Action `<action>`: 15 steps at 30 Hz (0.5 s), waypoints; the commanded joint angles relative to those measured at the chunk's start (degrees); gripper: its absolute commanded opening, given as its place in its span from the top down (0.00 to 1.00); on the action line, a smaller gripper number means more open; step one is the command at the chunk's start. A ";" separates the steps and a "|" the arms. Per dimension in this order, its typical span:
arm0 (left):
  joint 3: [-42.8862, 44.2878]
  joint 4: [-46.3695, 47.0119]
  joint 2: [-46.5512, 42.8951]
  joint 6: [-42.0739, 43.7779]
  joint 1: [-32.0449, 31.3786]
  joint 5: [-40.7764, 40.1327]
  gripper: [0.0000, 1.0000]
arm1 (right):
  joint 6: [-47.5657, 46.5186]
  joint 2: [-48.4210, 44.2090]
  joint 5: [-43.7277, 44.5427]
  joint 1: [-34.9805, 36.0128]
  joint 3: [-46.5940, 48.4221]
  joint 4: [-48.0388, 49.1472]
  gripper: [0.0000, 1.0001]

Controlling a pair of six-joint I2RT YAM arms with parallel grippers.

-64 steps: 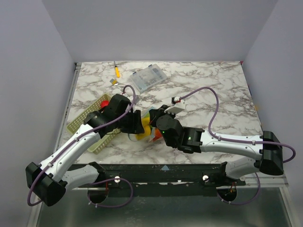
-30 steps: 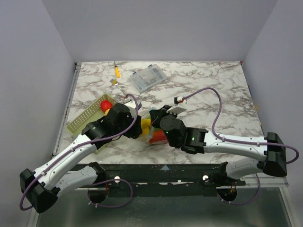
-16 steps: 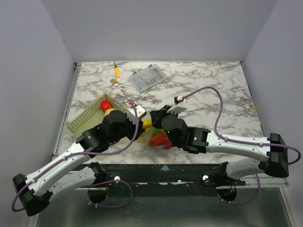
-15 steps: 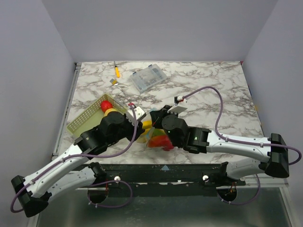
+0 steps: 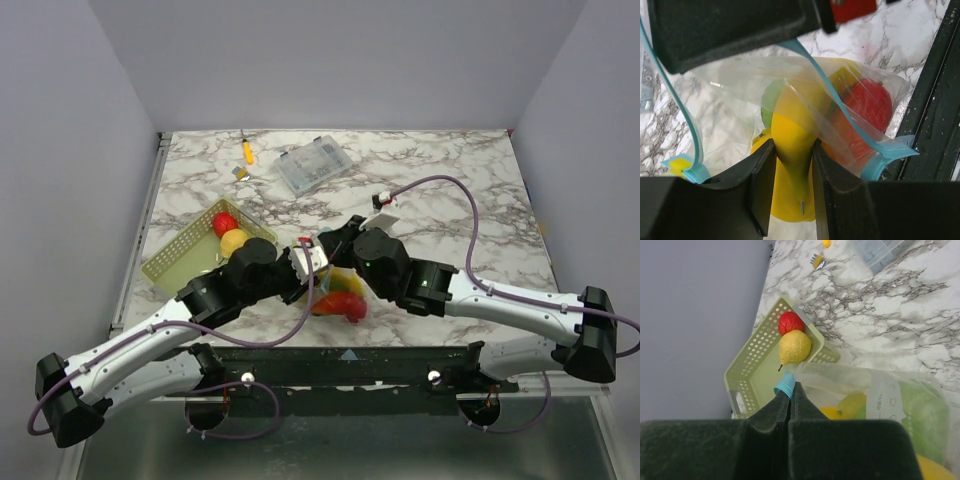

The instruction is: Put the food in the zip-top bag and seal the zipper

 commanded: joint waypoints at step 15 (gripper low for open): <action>14.54 -13.29 -1.81 -15.18 -0.28 -5.79 0.25 | -1.67 -6.84 -3.93 -2.27 -5.97 2.91 0.99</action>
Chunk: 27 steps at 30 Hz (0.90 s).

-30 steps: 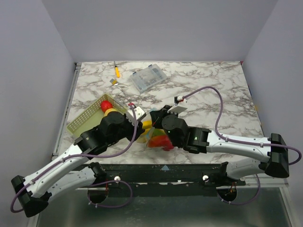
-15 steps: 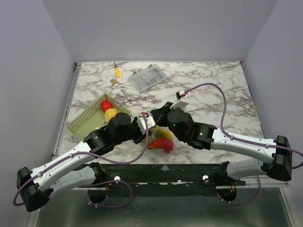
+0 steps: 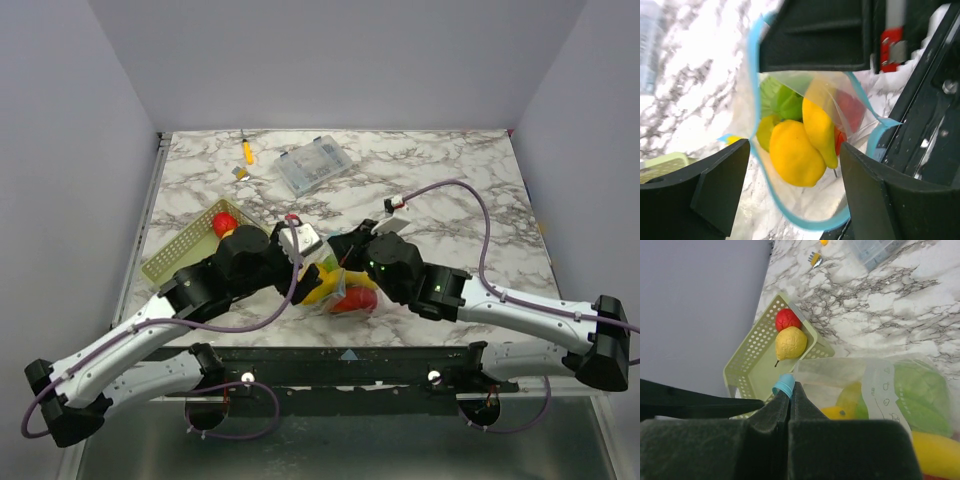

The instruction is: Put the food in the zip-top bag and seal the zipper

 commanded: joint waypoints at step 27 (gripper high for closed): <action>-2.08 -4.77 -4.24 -34.49 0.52 -9.56 1.00 | -26.59 -3.00 -21.62 -2.95 3.65 -11.18 0.99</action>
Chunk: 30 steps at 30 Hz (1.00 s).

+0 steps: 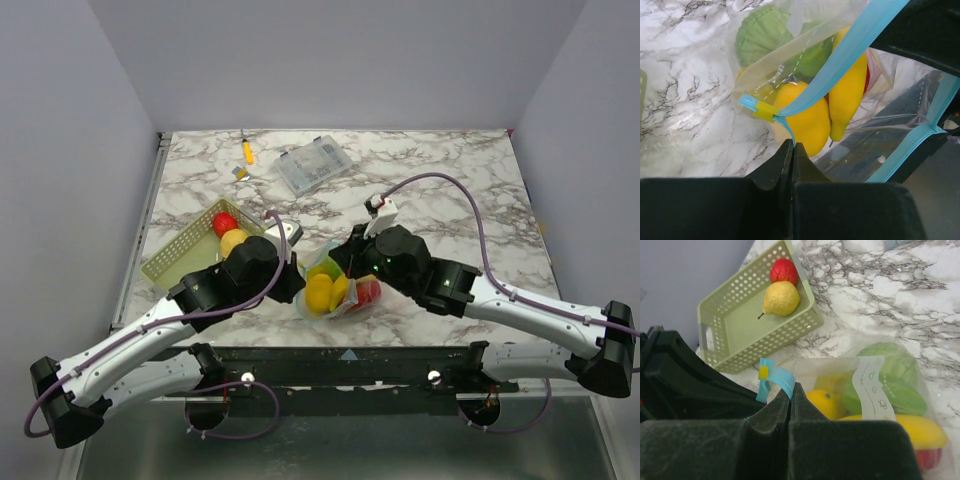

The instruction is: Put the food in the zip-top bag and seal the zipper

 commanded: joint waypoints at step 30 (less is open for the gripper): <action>2.41 10.87 -9.03 -45.06 15.24 0.47 1.00 | -26.15 12.50 -16.55 -0.15 29.56 -27.05 0.99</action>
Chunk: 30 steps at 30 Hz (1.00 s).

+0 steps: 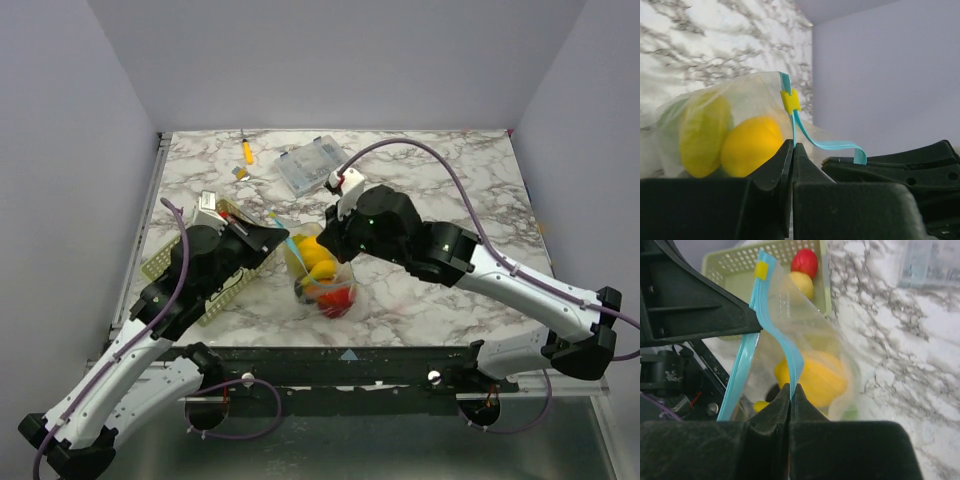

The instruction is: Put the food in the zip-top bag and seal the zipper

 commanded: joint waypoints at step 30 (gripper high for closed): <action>-3.08 4.81 4.07 -12.45 0.55 0.21 1.00 | 2.53 6.72 5.13 5.42 1.38 -0.32 0.24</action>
